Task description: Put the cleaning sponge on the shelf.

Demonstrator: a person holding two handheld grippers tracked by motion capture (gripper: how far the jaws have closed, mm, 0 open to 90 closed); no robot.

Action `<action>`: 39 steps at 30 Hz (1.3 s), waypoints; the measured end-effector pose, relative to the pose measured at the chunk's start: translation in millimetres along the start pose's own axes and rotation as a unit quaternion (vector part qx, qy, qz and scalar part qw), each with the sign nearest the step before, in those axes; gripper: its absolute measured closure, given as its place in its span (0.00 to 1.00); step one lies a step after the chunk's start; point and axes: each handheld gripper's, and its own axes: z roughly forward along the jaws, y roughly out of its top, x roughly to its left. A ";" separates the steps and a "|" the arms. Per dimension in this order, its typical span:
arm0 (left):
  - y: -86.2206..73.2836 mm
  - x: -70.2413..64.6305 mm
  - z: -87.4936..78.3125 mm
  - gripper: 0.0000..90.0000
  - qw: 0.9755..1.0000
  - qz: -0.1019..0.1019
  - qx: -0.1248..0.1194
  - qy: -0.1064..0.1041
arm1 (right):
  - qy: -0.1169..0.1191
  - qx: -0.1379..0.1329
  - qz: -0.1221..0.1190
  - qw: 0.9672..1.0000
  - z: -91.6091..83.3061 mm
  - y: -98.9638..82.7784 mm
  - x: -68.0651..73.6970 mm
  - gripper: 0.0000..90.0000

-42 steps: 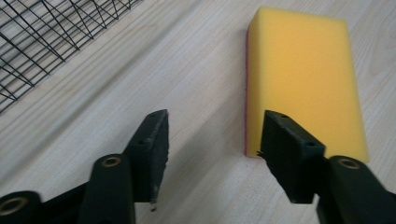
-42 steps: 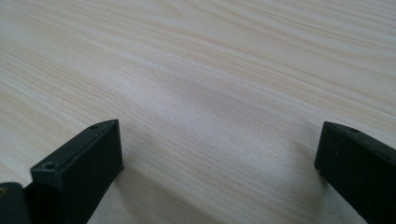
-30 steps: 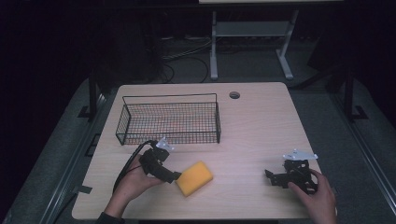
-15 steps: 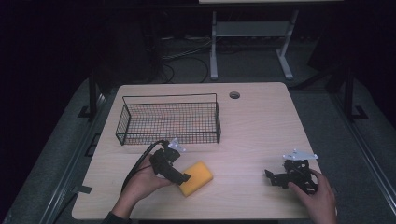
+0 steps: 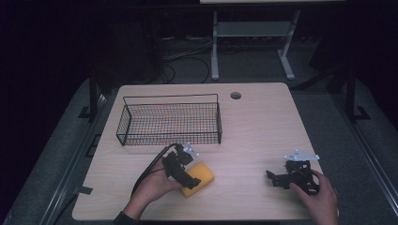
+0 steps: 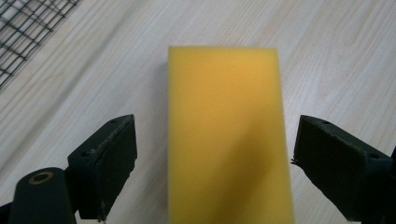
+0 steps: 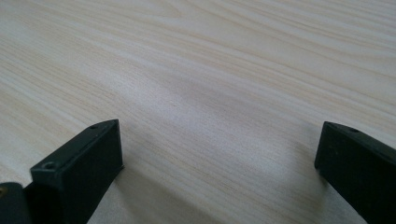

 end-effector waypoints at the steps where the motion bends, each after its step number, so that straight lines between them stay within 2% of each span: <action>1: 0.8 -0.3 1.1 0.14 1.000 0.004 0.003 -0.001 | 0.000 0.000 0.000 1.000 0.0 0.0 0.0 0.00; 11: 6.2 -6.1 19.1 0.14 1.000 0.009 0.019 0.000 | 0.000 0.000 0.000 1.000 0.0 0.0 0.0 0.00; 39: 5.4 -7.8 41.9 0.15 0.998 0.020 0.051 0.017 | 0.000 0.000 0.000 1.000 0.0 0.0 0.0 0.00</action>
